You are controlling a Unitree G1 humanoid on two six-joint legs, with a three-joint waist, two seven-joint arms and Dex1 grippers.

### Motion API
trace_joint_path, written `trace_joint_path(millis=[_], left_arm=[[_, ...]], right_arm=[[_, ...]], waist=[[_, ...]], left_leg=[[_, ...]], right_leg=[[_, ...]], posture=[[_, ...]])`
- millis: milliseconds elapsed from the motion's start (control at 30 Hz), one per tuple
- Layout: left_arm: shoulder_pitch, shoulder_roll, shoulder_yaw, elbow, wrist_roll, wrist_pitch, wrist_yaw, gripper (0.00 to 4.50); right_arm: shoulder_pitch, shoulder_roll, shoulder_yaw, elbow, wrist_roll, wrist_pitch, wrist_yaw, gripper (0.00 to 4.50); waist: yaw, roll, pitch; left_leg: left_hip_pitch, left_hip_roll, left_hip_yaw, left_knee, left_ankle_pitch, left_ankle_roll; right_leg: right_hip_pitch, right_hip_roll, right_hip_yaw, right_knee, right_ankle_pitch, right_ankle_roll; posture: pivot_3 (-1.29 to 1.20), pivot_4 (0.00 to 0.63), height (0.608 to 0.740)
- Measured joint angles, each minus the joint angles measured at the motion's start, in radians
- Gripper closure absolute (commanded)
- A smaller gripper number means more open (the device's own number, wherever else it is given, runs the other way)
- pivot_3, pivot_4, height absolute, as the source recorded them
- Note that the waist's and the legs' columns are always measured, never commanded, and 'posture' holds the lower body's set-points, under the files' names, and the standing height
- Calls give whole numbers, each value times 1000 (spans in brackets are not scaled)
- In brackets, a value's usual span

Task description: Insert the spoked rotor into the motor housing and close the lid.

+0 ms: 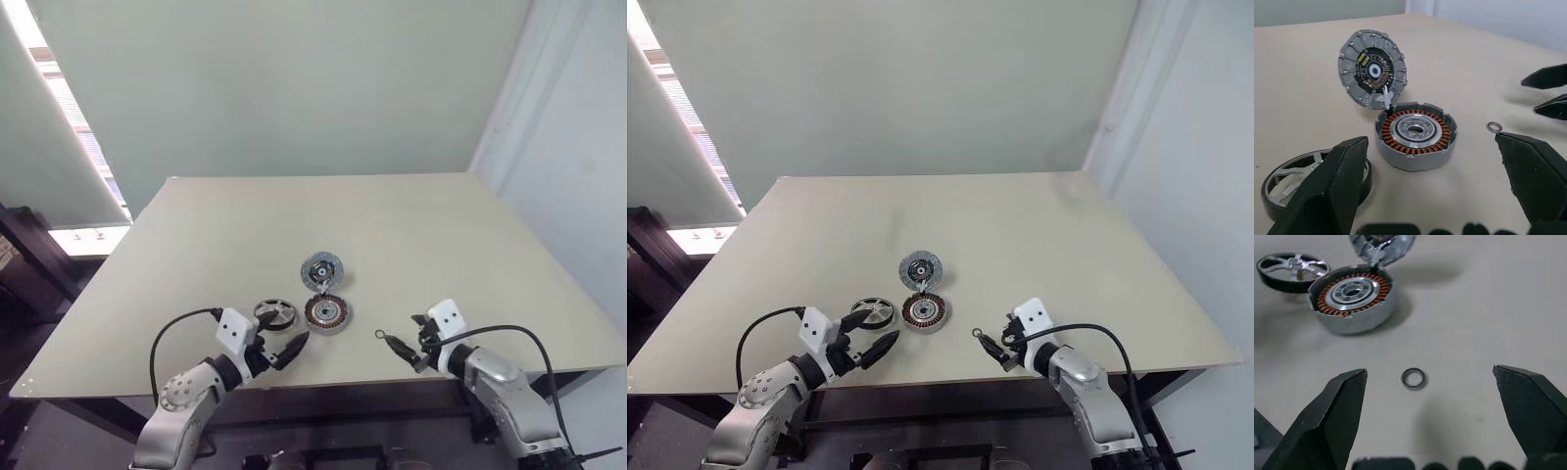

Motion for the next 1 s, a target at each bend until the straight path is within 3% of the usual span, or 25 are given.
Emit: trace_joint_path(millis=[967, 1000], left_arm=[[-2, 16, -39, 11, 25, 0, -29, 42], [-2, 16, -39, 12, 25, 0, -30, 14]], right_arm=[[-143, 112, 49, 286, -59, -21, -23, 0], [-146, 114, 49, 291, -60, -25, -23, 172]], waist=[[-1, 0, 0], [0, 0, 0]], left_leg=[[0, 0, 0, -1, 2, 3], [0, 0, 0, -1, 2, 3]], right_leg=[[0, 0, 0, 1, 0, 0], [0, 0, 0, 1, 0, 0]], posture=[[0, 0, 740], [0, 0, 740]])
